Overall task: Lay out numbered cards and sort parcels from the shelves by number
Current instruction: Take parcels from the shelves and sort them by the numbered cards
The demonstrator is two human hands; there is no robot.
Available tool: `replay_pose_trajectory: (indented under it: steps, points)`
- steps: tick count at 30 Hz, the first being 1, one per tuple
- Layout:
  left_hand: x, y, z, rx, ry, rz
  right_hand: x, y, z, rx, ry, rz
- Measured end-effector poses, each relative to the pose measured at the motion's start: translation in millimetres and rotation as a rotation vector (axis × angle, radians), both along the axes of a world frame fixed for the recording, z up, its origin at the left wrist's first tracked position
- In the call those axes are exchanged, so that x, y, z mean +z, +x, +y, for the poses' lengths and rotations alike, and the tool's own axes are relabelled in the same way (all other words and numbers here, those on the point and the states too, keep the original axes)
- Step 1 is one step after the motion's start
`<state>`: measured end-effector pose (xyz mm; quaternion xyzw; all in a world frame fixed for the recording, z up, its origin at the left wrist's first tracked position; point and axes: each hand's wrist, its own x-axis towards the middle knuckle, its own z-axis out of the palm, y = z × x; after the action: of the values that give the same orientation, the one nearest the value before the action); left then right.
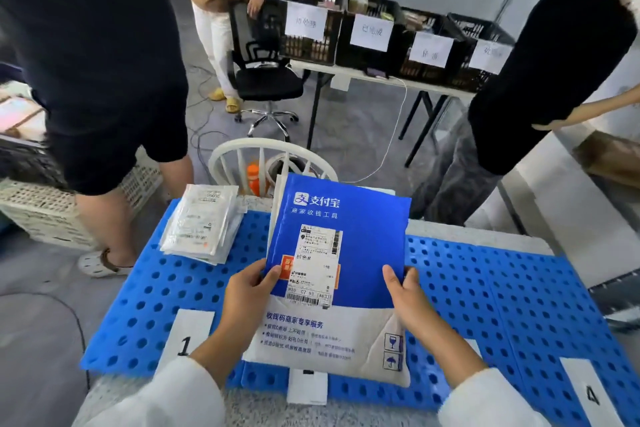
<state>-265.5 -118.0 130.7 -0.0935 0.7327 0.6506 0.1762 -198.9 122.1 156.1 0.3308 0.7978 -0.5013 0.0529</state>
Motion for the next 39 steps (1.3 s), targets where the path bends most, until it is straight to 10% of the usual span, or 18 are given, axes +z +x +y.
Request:
replay_pose_trajectory:
  steps: [24,39]
  points:
    - [-137,-134,59,-0.046,-0.116,-0.199,-131,-132,41,-0.199,-0.142,-0.164]
    - [-138,-127,64,-0.214,-0.595,0.059,-140,-106,39,-0.163,0.037,-0.164]
